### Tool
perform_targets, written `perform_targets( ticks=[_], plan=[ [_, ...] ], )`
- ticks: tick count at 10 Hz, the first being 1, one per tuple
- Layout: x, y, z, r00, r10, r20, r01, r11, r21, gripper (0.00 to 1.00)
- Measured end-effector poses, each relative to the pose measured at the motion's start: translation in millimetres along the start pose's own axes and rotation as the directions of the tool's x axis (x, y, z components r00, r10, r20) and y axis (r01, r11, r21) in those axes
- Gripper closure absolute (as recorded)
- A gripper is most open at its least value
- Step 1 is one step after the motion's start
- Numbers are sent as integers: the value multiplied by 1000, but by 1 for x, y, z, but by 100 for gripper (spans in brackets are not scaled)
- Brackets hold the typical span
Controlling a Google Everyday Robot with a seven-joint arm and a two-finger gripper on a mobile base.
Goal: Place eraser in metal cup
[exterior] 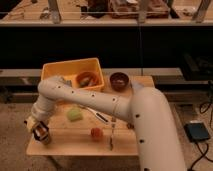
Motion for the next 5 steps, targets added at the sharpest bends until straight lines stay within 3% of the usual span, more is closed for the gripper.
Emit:
perform_targets(
  ticks=[5],
  plan=[
    [0,0,-5,1000,-2,-12,2,1000,-11,20]
  ],
)
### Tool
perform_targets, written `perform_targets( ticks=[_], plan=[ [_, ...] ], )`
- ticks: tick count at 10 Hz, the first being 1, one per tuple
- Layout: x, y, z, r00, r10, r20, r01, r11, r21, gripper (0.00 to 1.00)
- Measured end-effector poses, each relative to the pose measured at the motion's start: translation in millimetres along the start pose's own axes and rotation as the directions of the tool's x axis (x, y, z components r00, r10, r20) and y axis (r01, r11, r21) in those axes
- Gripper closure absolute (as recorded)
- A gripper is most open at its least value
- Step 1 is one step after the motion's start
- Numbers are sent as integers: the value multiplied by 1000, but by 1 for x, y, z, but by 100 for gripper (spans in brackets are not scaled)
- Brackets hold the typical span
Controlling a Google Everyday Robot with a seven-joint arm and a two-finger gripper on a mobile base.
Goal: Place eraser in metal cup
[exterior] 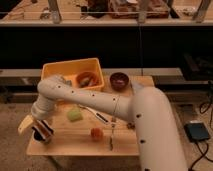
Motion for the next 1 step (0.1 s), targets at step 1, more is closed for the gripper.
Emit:
perform_targets(
  ticks=[1],
  plan=[
    [0,1,-1,1000,3,-1,-3,1000,0,20]
  ],
)
